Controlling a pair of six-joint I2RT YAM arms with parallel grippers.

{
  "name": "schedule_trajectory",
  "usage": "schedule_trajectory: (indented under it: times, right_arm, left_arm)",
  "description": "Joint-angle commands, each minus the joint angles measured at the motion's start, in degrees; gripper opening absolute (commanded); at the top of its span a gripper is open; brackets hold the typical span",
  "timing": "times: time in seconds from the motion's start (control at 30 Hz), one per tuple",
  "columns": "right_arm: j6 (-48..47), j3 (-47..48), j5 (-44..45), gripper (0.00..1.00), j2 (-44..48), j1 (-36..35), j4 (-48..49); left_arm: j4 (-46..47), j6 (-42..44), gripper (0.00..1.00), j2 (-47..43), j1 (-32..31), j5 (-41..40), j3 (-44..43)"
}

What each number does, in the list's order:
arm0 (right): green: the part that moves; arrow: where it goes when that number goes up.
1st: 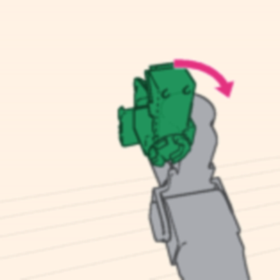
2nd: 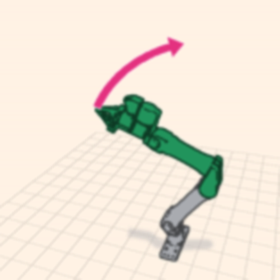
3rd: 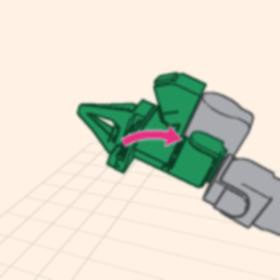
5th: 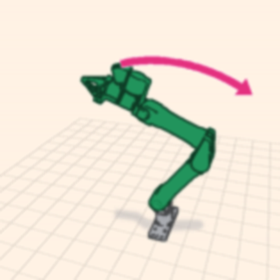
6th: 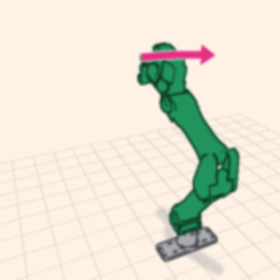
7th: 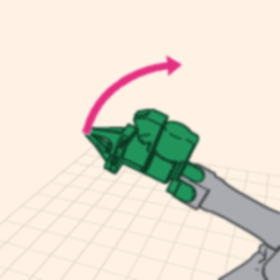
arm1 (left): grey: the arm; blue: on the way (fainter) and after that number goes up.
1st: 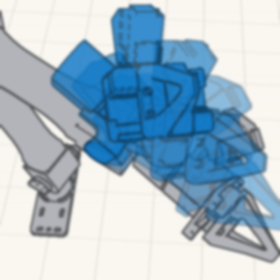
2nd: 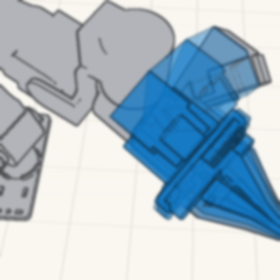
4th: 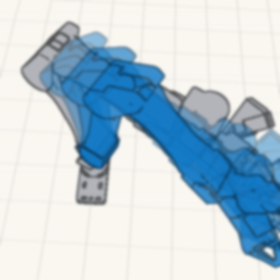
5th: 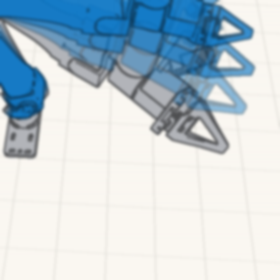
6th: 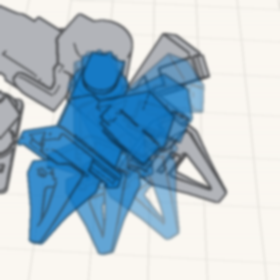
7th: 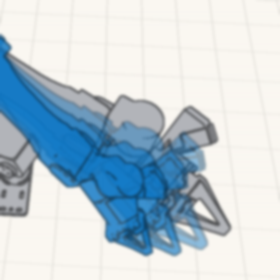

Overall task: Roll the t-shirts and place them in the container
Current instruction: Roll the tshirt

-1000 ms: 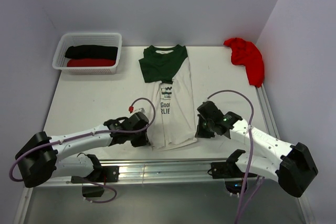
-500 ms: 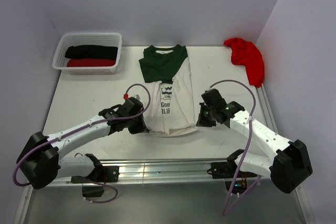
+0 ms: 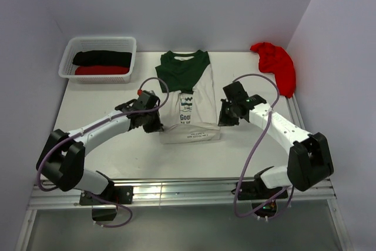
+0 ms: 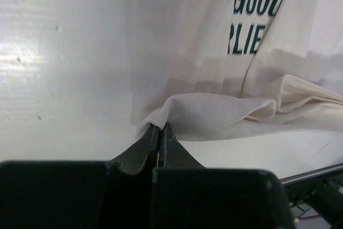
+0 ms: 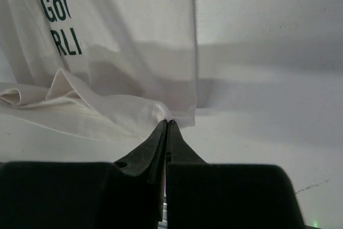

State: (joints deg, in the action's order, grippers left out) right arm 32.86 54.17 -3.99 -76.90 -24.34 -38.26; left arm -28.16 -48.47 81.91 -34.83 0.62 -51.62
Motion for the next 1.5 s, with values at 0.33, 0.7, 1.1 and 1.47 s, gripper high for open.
schedule_trajectory:
  times: [0.33, 0.7, 1.1, 1.47]
  right_arm:
    - [-2.45, 9.98, 0.56, 0.0, -9.83, 1.92, 1.87]
    - [-2.45, 14.03, 0.13, 0.02, -17.66, 3.95, 3.98]
    - [3.43, 13.33, -8.84, 0.24, -21.28, 9.57, 11.18]
    - [3.27, 6.94, -8.84, 0.51, -13.02, 12.12, 15.49]
  left_arm:
    - [2.5, 5.14, 0.0, 7.39, 3.28, -3.17, -9.9]
    - [6.71, 5.84, 0.03, 11.34, 5.3, -1.94, -10.44]
    - [18.57, 2.86, 0.43, 13.37, 9.25, 6.41, -7.62]
    - [16.91, 4.7, 0.57, 7.4, 9.96, 3.51, -7.11]
